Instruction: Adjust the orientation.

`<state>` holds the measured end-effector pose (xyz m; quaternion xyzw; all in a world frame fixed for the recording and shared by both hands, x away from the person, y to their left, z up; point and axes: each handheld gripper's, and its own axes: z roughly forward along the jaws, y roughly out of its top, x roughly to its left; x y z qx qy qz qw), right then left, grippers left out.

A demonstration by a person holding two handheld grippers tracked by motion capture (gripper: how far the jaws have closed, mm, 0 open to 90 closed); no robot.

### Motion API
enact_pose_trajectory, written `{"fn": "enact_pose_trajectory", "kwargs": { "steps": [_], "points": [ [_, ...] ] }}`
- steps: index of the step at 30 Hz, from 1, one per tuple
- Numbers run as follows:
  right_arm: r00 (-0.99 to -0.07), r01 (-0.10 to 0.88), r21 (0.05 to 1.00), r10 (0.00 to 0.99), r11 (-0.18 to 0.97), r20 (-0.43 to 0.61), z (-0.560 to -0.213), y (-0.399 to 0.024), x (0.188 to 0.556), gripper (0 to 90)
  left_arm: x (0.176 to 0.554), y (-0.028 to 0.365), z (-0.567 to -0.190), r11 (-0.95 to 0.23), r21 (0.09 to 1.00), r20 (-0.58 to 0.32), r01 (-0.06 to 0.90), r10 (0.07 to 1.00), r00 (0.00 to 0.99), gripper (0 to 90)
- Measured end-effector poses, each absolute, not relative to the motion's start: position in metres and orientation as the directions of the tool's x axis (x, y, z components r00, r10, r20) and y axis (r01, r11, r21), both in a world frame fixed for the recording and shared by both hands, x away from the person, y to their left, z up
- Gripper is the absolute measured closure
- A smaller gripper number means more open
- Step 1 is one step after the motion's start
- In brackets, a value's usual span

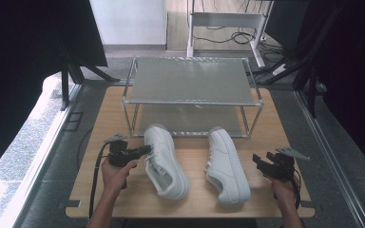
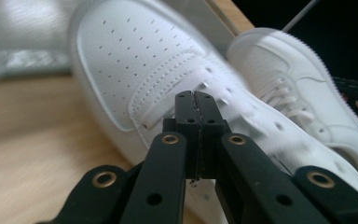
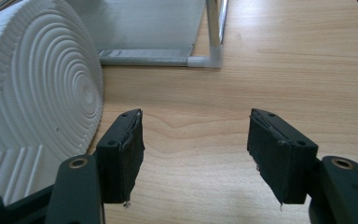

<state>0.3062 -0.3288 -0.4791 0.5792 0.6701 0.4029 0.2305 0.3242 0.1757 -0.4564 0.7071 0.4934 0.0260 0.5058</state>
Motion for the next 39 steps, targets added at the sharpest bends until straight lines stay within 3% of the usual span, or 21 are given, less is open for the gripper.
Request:
{"fn": "enact_pose_trajectory", "kwargs": {
  "steps": [4,14,24,33,39],
  "points": [
    [-0.207,0.592,0.806,0.965,-0.007,0.160,-0.480,-0.333,0.307,36.6,0.335,0.156,-0.456,-0.075,0.743,-0.416,0.665,0.727,0.547,90.0],
    [-0.205,0.587,0.809,0.966,-0.006,0.157,-0.479,-0.335,0.306,36.6,0.315,0.156,-0.432,-0.010,0.773,-0.490,0.634,0.626,0.607,90.0],
    [-0.211,0.588,0.809,0.966,0.003,0.150,-0.479,-0.334,0.305,36.5,0.296,0.133,-0.422,-0.060,0.770,-0.515,0.635,0.529,0.675,90.0],
    [-0.212,0.595,0.804,0.965,0.005,0.151,-0.479,-0.335,0.306,36.4,0.295,0.121,-0.438,-0.106,0.732,-0.534,0.673,0.524,0.664,90.0],
    [-0.211,0.598,0.801,0.965,0.004,0.153,-0.480,-0.334,0.306,36.3,0.293,0.111,-0.453,-0.173,0.706,-0.494,0.687,0.574,0.653,90.0]
  ]
}}
